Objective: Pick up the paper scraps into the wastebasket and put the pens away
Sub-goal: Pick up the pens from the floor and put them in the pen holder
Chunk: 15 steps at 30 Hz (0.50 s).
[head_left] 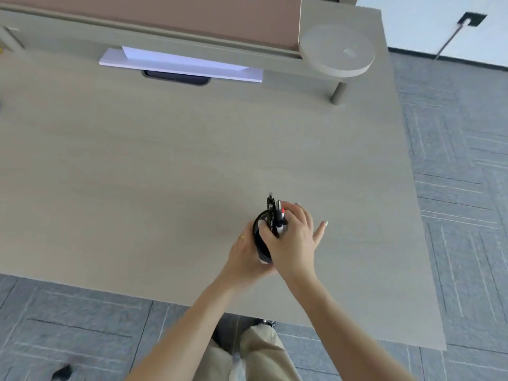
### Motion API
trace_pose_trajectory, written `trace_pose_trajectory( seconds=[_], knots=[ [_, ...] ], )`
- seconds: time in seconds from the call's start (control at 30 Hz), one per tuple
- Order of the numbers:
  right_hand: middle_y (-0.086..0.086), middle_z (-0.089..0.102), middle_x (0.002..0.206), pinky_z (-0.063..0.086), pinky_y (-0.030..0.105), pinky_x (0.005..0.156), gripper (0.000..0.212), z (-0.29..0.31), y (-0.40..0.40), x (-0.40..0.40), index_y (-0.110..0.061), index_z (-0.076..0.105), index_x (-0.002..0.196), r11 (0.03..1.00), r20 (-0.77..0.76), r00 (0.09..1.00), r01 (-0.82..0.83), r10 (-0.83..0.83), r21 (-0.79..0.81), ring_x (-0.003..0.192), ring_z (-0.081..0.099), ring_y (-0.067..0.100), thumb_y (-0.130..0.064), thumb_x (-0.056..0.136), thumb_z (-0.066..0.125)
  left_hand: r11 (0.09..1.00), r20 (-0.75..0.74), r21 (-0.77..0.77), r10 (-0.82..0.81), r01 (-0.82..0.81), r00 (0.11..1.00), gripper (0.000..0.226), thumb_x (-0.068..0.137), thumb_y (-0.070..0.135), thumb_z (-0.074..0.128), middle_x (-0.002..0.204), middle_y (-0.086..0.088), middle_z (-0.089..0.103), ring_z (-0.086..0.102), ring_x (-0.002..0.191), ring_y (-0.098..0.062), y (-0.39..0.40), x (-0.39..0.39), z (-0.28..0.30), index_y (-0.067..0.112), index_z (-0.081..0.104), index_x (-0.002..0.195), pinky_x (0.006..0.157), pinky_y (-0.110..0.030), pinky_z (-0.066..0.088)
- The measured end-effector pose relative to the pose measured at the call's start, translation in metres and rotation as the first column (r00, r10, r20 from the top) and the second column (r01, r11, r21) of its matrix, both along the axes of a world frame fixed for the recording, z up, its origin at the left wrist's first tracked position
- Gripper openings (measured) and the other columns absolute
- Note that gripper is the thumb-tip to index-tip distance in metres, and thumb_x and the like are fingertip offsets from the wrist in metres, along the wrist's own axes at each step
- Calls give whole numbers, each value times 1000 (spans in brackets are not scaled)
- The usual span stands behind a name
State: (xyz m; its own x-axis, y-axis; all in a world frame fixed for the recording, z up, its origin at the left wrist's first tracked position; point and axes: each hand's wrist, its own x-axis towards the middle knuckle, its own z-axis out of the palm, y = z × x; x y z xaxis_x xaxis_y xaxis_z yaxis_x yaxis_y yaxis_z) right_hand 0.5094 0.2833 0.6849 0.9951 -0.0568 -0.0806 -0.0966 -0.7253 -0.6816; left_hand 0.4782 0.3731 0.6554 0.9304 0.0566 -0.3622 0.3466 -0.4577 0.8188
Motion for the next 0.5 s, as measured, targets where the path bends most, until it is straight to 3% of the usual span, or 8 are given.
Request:
trace_pose_trajectory(
  seconds=[0.07,0.1,0.17,0.23,0.3,0.37,0.43,0.5],
  knots=[
    [-14,52,128,6,51,117,17,-5,-5,-4,-21,62,91,1000,9,1000,-25,25,16,131,34,12,-33,80,65,1000,3,-26,9,-9,1000,66,67,31,77,116,17,53,53,117,-11,0,-1,-7,30,37,120,97,-31,45],
    [-11,51,130,17,48,115,21,-6,-8,-6,-21,62,97,997,25,999,-24,23,77,130,35,12,-30,78,66,999,7,-34,11,-10,1000,63,69,27,76,112,22,52,53,115,-9,0,-1,-8,33,36,117,94,-22,44],
    [-9,43,138,33,36,108,39,-7,-12,-7,-24,56,114,974,2,1000,-5,5,228,130,35,12,-23,77,69,999,33,-48,-6,7,999,63,72,23,75,106,31,47,51,107,0,3,1,-7,37,33,117,85,-2,38],
    [-10,35,144,41,32,102,62,-8,-16,-8,-27,41,131,945,-71,997,33,-10,326,130,39,12,-23,77,70,998,54,-52,-33,36,998,61,73,24,75,107,33,45,49,104,4,5,3,-8,34,35,118,81,4,34],
    [-10,38,141,44,32,100,77,-10,-17,-11,-30,28,138,909,-174,984,100,-30,405,125,47,12,-27,75,71,995,80,-44,-83,87,993,63,70,35,73,116,25,51,52,110,1,12,6,-9,27,43,124,88,-4,38],
    [-9,48,132,44,27,97,78,-14,-15,-14,-28,25,140,880,-268,963,157,-35,448,118,52,7,-25,77,71,993,104,-63,-96,103,990,66,70,33,73,119,21,55,53,110,7,21,9,-12,25,45,129,88,-8,41],
    [-11,54,126,42,11,91,65,-19,-13,-20,-29,35,133,875,-314,949,170,-22,454,112,52,-5,-25,79,70,990,116,-71,-114,123,987,61,72,25,76,115,23,57,54,107,11,31,12,-10,25,46,126,85,-7,43],
    [-14,56,123,36,0,79,49,-19,-10,-26,-30,44,123,875,-349,937,159,12,458,110,47,-16,-26,81,69,986,94,-33,-162,165,982,56,73,25,76,112,21,58,57,106,4,41,14,-11,26,46,120,87,-18,47]
  ],
)
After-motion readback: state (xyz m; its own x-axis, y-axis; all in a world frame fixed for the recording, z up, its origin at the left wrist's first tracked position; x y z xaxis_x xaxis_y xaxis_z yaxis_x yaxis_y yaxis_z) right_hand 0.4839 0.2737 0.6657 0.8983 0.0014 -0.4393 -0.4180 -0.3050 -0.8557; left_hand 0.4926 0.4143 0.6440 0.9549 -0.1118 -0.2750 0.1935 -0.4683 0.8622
